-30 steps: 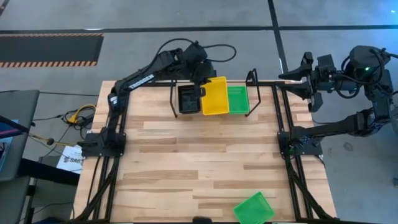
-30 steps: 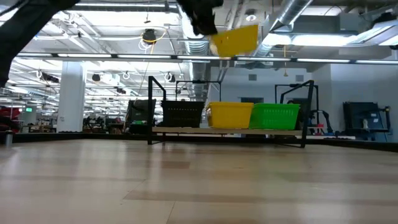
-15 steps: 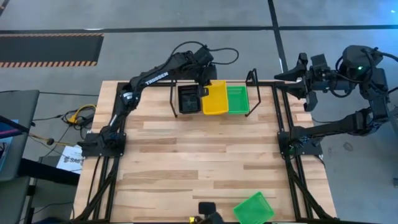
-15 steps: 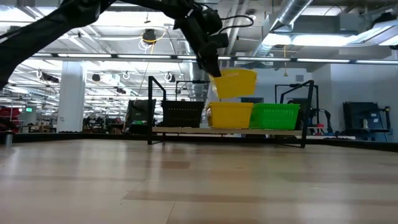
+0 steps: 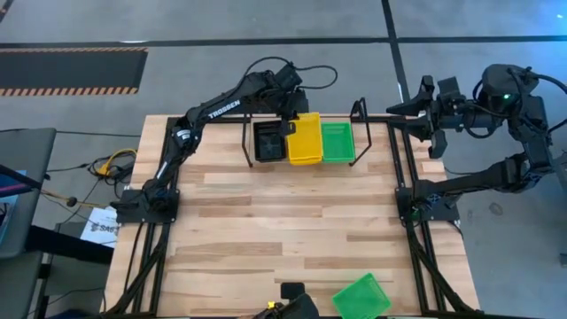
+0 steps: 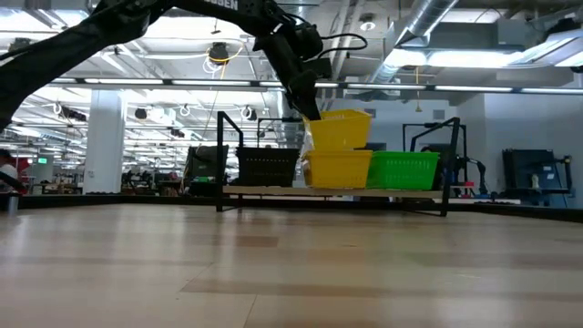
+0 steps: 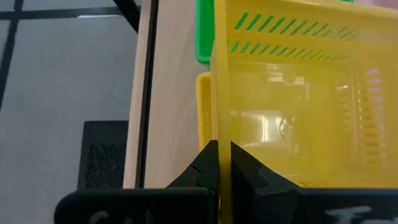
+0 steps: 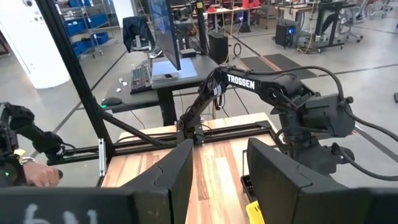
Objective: Stack baskets on shelf by color
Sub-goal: Stack the yellow bin on top of the yellow bin on the shelf
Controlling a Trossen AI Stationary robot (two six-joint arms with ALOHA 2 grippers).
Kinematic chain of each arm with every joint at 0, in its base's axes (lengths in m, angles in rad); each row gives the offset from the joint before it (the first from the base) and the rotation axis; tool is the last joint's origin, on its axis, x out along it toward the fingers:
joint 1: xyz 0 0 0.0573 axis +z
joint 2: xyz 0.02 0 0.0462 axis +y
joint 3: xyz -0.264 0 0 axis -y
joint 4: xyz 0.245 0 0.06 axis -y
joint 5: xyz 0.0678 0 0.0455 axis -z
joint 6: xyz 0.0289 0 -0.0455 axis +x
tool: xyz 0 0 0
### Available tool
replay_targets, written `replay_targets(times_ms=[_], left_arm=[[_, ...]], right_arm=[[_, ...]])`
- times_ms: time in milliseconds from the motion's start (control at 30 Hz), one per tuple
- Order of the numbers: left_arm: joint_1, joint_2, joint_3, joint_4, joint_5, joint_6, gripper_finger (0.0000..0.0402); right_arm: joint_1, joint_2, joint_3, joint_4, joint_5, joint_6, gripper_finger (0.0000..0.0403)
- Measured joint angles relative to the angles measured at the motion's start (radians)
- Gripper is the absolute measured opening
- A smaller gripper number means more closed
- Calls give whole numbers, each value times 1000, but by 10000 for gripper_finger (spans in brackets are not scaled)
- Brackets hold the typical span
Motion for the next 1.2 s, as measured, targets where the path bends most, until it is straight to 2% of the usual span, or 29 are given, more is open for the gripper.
replay_targets(times_ms=[400,1033,1200], left_arm=[[-1,0,0,-57,6,-3,0],[-2,8,0,-9,9,-29,0],[6,57,-2,-13,62,-49,0]], right_arm=[[0,4,0,1,0,0,170],[0,4,0,1,0,0,170],[0,5,0,1,0,0,173]])
